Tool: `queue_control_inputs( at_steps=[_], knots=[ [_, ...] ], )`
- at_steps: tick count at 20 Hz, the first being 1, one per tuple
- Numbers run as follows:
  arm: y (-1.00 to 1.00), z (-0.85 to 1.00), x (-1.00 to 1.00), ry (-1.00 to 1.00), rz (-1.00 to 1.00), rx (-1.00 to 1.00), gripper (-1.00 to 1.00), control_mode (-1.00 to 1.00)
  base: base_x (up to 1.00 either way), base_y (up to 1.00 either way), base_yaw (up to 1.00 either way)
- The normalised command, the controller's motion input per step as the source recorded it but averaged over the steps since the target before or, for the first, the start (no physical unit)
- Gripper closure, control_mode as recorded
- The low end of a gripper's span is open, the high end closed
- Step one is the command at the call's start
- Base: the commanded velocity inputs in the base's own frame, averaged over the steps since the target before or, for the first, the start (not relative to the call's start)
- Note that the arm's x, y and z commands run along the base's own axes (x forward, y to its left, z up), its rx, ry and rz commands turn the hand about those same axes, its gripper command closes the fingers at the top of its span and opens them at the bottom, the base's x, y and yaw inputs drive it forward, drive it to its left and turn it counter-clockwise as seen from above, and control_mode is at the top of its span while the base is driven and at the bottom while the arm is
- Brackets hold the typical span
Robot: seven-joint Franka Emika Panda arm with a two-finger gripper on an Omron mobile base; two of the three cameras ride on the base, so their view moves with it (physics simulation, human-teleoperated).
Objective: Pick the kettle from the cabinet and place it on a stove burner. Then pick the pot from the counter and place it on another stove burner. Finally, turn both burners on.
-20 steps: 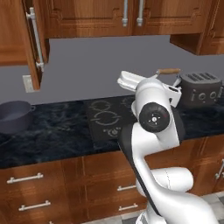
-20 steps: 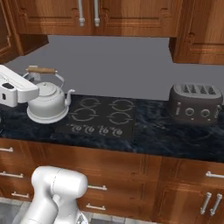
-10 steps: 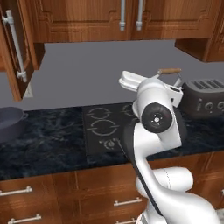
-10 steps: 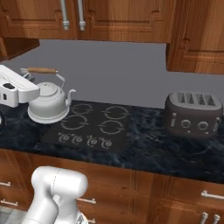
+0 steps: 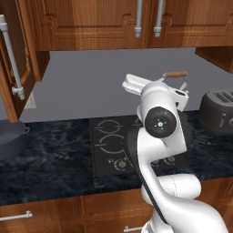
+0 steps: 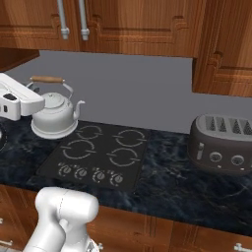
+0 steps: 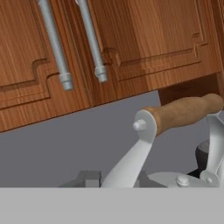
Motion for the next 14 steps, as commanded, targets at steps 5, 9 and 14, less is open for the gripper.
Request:
queue_control_inputs(
  at_steps=[5,9,14],
  knots=[
    [0.0,-0.06,0.01,0.0,0.0,0.0,1.0,-1.0,0.07,-0.01,0.01],
    [0.0,-0.28,0.19,0.0,0.0,0.0,1.0,-1.0,0.0,0.0,0.0],
    [0.01,-0.39,0.18,-0.04,0.04,0.0,1.0,-1.0,0.0,0.0,0.0]
  ],
)
